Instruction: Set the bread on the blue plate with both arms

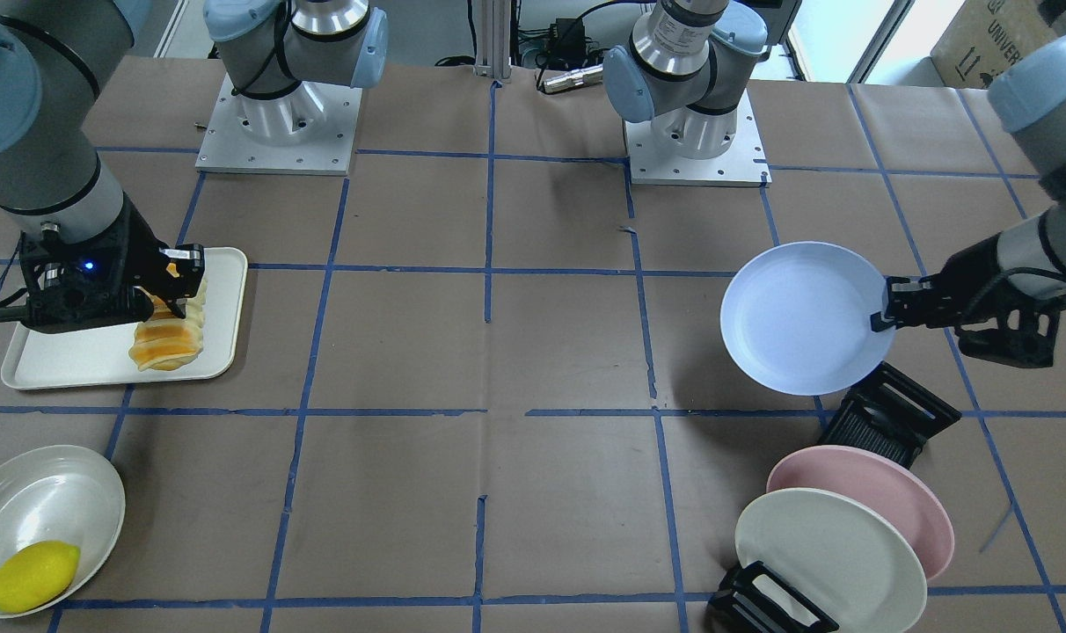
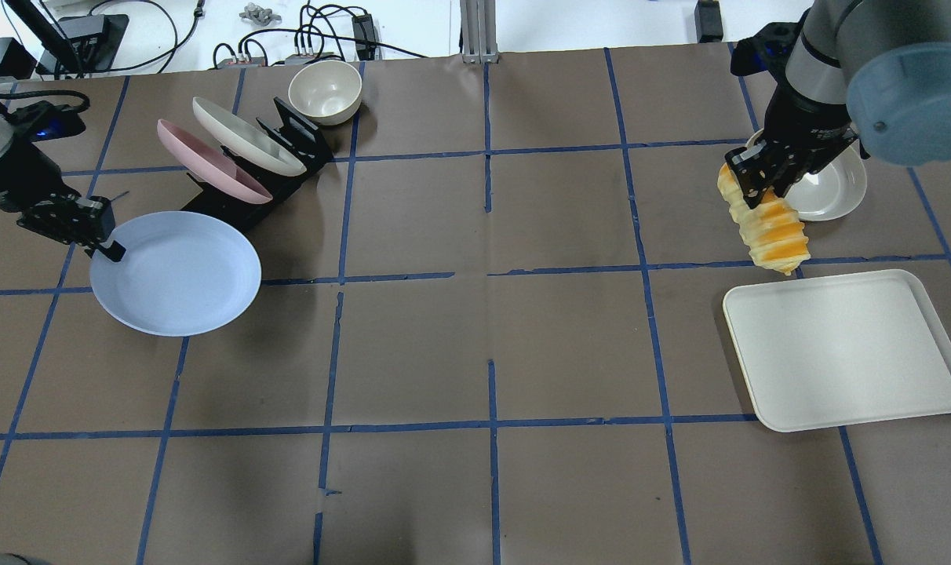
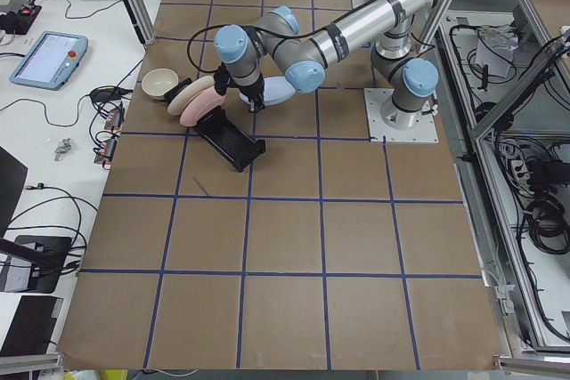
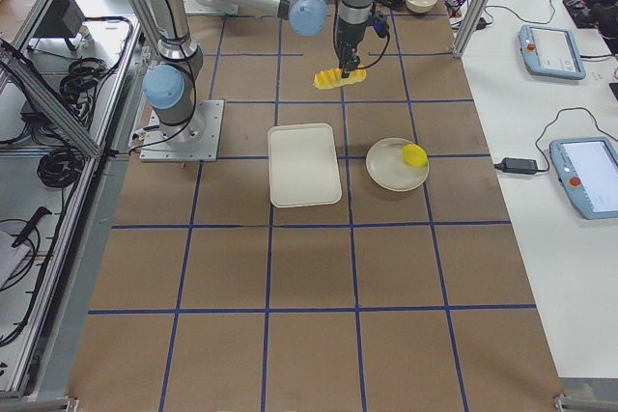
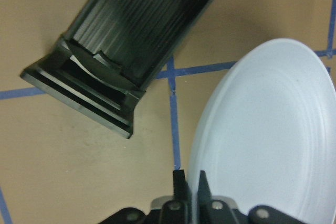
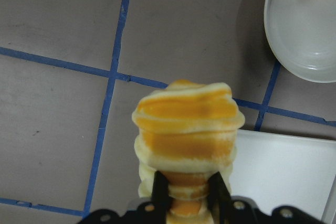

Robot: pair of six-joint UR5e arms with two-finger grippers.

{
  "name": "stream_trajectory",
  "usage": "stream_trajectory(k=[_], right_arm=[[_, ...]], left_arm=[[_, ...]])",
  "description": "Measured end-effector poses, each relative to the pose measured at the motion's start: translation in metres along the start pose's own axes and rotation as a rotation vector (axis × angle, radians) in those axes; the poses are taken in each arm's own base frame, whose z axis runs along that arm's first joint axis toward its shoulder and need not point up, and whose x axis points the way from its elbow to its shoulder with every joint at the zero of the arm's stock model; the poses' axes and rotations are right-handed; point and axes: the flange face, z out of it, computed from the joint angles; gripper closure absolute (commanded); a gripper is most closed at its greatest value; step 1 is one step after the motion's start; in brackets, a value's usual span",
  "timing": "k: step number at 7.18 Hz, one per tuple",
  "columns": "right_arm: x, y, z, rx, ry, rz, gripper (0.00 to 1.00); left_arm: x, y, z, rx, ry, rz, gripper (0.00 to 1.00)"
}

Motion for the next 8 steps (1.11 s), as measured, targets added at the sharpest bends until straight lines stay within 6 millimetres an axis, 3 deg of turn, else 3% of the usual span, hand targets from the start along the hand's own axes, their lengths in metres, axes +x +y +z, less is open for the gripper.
stream_trajectory(k=[3,4,8], right_arm=[[0.0,0.0,0.001,-0.002,-0.001,0.0,0.63],[0.0,0.0,0.002,-0.003,-0.001,0.0,0.62],[0.0,0.0,0.002,-0.004,-0.001,0.001,0.62]], left_arm=[[0.131,-0.026,0.026,0.003,0.043,0.009,0.98],[0.166,-0.037,0.037,0.026,0.066,0.038,0.98],[0.268,-0.095,0.123,0.108,0.092,0.197,0.98]])
